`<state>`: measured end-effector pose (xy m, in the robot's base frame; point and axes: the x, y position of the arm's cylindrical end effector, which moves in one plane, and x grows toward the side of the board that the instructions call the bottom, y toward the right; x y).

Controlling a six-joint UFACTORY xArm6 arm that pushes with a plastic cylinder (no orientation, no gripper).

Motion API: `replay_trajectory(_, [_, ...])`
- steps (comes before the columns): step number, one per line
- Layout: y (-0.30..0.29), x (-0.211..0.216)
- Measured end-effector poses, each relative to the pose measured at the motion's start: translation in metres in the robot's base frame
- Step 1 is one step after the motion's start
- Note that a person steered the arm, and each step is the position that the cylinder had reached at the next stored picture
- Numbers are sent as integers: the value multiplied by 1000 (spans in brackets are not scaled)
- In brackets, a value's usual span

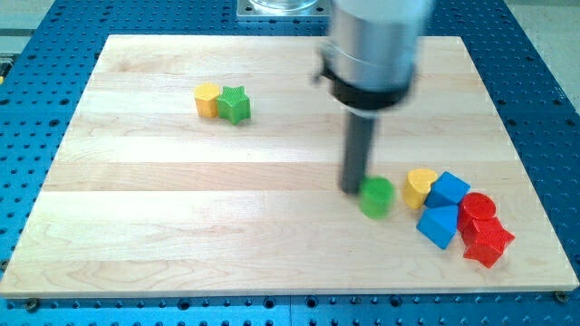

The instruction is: Place green star and yellow hexagon vertical row

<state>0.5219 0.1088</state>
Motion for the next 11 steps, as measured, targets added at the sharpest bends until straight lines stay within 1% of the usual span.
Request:
replay_trajectory(1, [-26, 6])
replay_trajectory(2, [-58, 38])
replay_trajectory(3, [-35, 55])
replay_trajectory(4, [-11, 54])
replay_trajectory(5, [-2, 54])
replay_trajectory(6, [-16, 50])
replay_trajectory(7, [-146, 33])
replay_trajectory(8, [-252, -27])
replay_trajectory(9, [-262, -105])
replay_trajectory(10, [-282, -160])
replay_trajectory(11, [-229, -168])
